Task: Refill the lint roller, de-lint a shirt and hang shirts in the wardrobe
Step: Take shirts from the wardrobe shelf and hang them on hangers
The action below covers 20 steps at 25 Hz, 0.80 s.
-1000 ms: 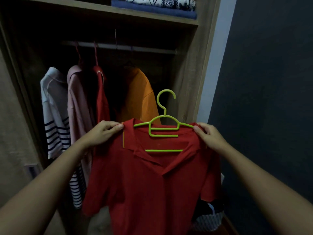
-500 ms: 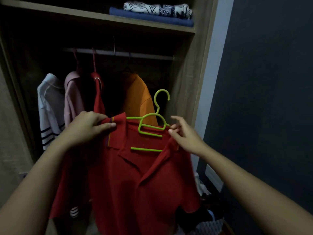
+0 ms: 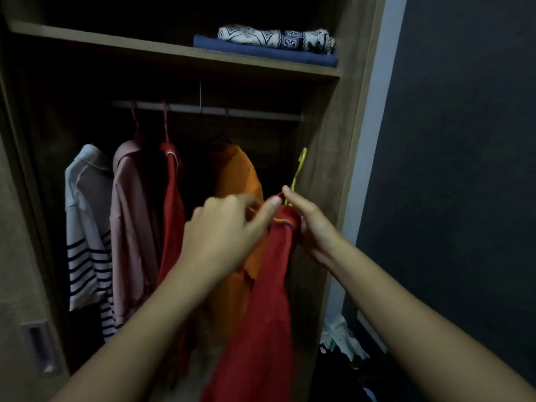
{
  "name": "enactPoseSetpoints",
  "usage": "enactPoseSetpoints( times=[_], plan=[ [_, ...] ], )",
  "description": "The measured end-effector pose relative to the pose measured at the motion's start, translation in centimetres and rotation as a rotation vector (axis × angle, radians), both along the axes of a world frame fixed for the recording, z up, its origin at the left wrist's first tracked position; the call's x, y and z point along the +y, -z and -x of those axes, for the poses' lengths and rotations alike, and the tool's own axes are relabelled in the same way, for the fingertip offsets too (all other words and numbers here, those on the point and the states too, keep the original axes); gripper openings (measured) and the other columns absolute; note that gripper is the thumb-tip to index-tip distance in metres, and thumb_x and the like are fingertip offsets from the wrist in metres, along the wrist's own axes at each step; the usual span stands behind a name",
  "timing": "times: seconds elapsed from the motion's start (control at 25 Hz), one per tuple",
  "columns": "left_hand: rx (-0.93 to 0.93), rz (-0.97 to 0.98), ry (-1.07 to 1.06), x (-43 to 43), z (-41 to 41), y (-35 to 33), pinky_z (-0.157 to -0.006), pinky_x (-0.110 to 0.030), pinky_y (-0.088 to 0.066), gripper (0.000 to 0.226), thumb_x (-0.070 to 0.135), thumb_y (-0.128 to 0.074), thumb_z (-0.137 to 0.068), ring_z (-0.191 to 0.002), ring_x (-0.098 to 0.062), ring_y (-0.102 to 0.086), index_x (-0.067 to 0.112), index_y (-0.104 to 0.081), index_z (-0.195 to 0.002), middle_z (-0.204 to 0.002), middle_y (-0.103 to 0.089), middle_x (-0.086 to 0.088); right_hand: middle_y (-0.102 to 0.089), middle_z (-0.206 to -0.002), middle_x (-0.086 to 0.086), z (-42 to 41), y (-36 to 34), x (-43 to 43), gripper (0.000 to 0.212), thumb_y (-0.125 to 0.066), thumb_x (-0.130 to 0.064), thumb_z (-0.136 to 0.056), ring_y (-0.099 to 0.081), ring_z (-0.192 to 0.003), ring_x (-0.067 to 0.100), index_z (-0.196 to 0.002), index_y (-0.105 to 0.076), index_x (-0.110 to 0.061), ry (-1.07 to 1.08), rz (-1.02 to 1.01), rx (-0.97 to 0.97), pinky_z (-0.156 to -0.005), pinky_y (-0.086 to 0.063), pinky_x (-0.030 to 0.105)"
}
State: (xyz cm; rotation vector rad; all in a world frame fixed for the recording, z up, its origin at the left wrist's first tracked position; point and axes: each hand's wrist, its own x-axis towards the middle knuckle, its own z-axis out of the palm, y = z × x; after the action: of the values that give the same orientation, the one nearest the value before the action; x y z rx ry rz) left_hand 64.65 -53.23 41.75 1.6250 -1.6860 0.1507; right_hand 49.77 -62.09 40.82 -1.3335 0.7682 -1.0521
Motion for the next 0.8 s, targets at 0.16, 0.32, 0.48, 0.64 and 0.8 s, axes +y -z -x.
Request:
enactPoseSetpoints(
  times=[0.16, 0.32, 0.48, 0.64, 0.8],
  plan=[
    [-0.015, -0.057, -0.054, -10.9, -1.3, -1.6, -0.093, -0.048, -0.046, 0.041, 0.052, -0.049, -0.089, -0.117, -0.037, -0.052, 0.032, -0.056, -0.124, -0.128, -0.056, -0.01, -0.068, -0.094, 0.005, 0.4, -0.4, -2.4, 0.056, -0.073, -0.009, -0.073, -0.066, -0.081, 0.017, -0.125, -0.051, -0.009, 0.147, 0.038, 0.152, -0.057, -0.051, 0.02],
    [-0.062, -0.204, -0.02, -20.0, -1.0, -2.3, -0.103, -0.056, -0.033, 0.053, 0.05, -0.049, -0.093, -0.136, -0.045, -0.019, 0.039, -0.033, -0.141, -0.156, -0.001, -0.014, -0.065, -0.094, 0.006, 1.1, -0.9, -4.9, 0.069, -0.056, 0.013, -0.072, -0.063, -0.076, 0.015, -0.134, -0.046, -0.016, 0.194, 0.073, 0.232, -0.051, -0.051, 0.016],
    [-0.032, -0.139, -0.179, -23.2, -3.5, -1.3, -0.093, -0.054, -0.044, 0.042, 0.039, -0.046, -0.097, -0.126, -0.051, -0.037, 0.017, -0.045, -0.133, -0.15, -0.02, -0.026, -0.064, -0.086, 0.008, 1.1, -2.0, -8.1, 0.071, -0.048, 0.016, -0.068, -0.06, -0.072, 0.018, -0.131, -0.05, -0.017, 0.259, 0.07, 0.266, -0.056, -0.05, 0.021],
    [0.08, 0.053, -0.029, -23.0, -6.6, 0.9, -0.08, -0.044, -0.05, 0.05, -0.005, -0.046, -0.088, -0.095, -0.039, -0.063, 0.009, -0.035, -0.135, -0.109, -0.059, -0.022, -0.059, -0.076, 0.008, -0.5, -4.1, -12.3, 0.068, -0.043, 0.019, -0.065, -0.055, -0.058, 0.015, -0.124, -0.055, -0.014, 0.288, 0.095, 0.325, -0.044, -0.044, 0.018],
    [0.119, -0.065, 0.124, -23.0, -5.3, 0.4, -0.084, -0.038, -0.049, 0.082, 0.0, -0.05, -0.088, -0.09, -0.033, -0.064, 0.013, 0.002, -0.151, -0.1, -0.063, -0.019, -0.059, -0.077, 0.012, -3.3, -7.5, -17.2, 0.073, -0.046, 0.007, -0.051, -0.054, -0.061, 0.023, -0.119, -0.058, -0.017, 0.301, 0.177, 0.441, -0.047, -0.038, 0.022]
  ],
)
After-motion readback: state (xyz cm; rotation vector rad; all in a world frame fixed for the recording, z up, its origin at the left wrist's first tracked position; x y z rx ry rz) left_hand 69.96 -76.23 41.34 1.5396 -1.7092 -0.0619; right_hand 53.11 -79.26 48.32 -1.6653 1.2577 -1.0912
